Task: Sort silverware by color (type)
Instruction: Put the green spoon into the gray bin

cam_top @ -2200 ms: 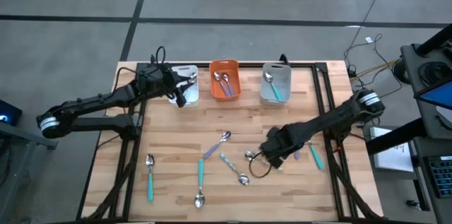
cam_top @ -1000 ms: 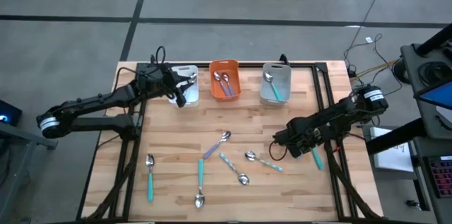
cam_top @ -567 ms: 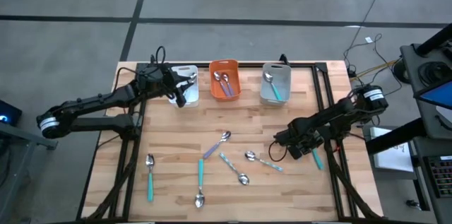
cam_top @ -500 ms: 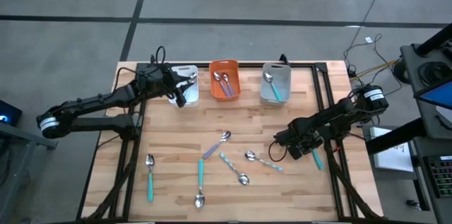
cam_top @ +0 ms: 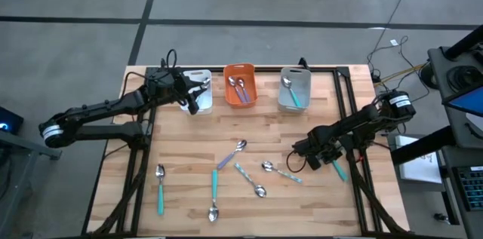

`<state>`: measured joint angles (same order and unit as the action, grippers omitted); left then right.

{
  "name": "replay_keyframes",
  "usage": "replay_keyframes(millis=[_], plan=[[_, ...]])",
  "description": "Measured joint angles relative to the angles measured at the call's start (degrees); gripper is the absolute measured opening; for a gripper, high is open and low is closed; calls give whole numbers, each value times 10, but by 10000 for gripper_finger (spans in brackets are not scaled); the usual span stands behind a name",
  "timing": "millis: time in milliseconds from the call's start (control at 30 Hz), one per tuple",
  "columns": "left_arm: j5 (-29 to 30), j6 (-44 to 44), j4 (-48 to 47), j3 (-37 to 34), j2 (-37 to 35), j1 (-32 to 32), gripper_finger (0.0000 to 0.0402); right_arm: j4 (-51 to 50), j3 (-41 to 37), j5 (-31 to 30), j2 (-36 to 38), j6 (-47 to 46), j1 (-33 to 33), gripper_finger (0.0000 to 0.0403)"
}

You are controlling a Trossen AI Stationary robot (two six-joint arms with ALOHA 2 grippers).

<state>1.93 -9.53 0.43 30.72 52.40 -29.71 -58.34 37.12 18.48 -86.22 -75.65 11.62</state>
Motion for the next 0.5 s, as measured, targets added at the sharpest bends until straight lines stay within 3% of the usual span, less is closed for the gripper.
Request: replay_keyframes(millis=[500], plan=[[0,2,0,0,0,0,98,-142,63,-52,74,-30,-17,35]])
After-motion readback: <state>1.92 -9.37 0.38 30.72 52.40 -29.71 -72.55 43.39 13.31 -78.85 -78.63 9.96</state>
